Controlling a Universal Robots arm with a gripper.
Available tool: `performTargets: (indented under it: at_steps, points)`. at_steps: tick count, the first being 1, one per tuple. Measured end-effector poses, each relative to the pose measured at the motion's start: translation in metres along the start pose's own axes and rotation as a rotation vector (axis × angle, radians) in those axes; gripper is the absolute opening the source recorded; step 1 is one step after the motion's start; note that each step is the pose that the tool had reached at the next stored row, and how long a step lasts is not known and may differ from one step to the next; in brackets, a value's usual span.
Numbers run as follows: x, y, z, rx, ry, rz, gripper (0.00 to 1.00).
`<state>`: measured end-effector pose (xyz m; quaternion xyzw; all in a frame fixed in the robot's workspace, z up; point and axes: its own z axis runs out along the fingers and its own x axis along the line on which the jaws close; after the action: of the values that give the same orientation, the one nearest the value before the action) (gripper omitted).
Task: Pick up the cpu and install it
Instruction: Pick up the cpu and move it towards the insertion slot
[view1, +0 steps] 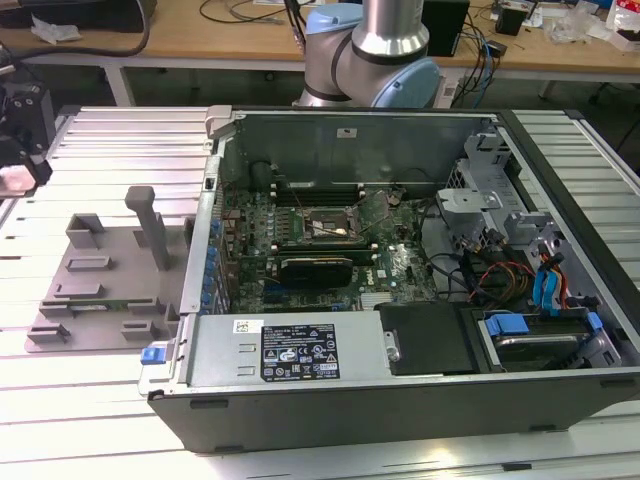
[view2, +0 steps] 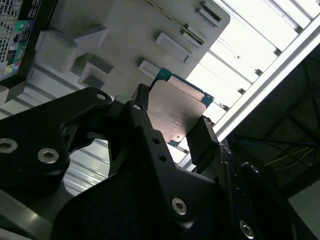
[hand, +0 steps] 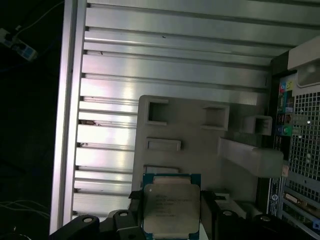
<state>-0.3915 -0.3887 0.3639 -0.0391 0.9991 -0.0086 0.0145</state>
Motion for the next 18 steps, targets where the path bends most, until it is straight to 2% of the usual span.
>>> performTargets:
  at_steps: [5,8,9,11,13,16,18]
  points:
    - [-0.0002,-0.0002,-0.0086,0.0000,0.0000,0.000,0.55]
    - [-0.0005,-0.0003,-0.0176,0.0000,0.0000,0.000,0.55]
    - [-0.0006,-0.0004,-0.0227,0.0000,0.0000,0.000,0.55]
    - [-0.0008,-0.0005,-0.0272,0.0000,-0.0001,0.000,0.55]
    - [-0.0011,-0.0007,-0.0377,0.0000,-0.0004,0.000,0.55]
    - [-0.0013,-0.0009,-0.0459,0.0000,-0.0004,0.000,0.55]
    - [-0.0013,-0.0009,-0.0479,0.0000,-0.0005,0.000,0.55]
